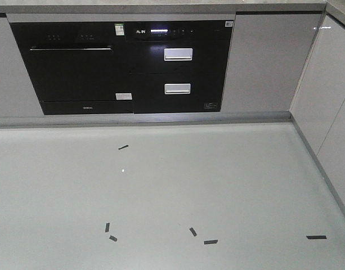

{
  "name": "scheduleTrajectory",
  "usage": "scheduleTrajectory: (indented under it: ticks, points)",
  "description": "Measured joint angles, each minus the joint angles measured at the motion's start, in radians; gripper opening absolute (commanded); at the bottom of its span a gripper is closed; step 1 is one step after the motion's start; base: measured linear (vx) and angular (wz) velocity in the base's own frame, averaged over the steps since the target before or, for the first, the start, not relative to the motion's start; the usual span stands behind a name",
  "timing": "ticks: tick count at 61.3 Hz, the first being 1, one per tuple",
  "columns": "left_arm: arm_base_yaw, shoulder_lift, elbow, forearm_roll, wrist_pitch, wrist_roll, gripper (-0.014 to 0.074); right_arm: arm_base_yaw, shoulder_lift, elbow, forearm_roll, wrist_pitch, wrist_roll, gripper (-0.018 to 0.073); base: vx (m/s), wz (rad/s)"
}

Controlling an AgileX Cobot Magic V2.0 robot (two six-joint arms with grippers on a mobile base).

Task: Distribute corn equally
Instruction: 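Drive the base toward the counter with the pot and plates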

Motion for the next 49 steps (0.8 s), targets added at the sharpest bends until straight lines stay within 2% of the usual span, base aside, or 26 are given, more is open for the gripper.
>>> scheduleTrajectory:
  ticks: [49]
  points:
    - [0.0,0.0,0.0,0.0,0.0,0.0,-0.0007,0.0,0.0,0.0,0.0,0.0,0.0,-0.0004,0.12,-0.02]
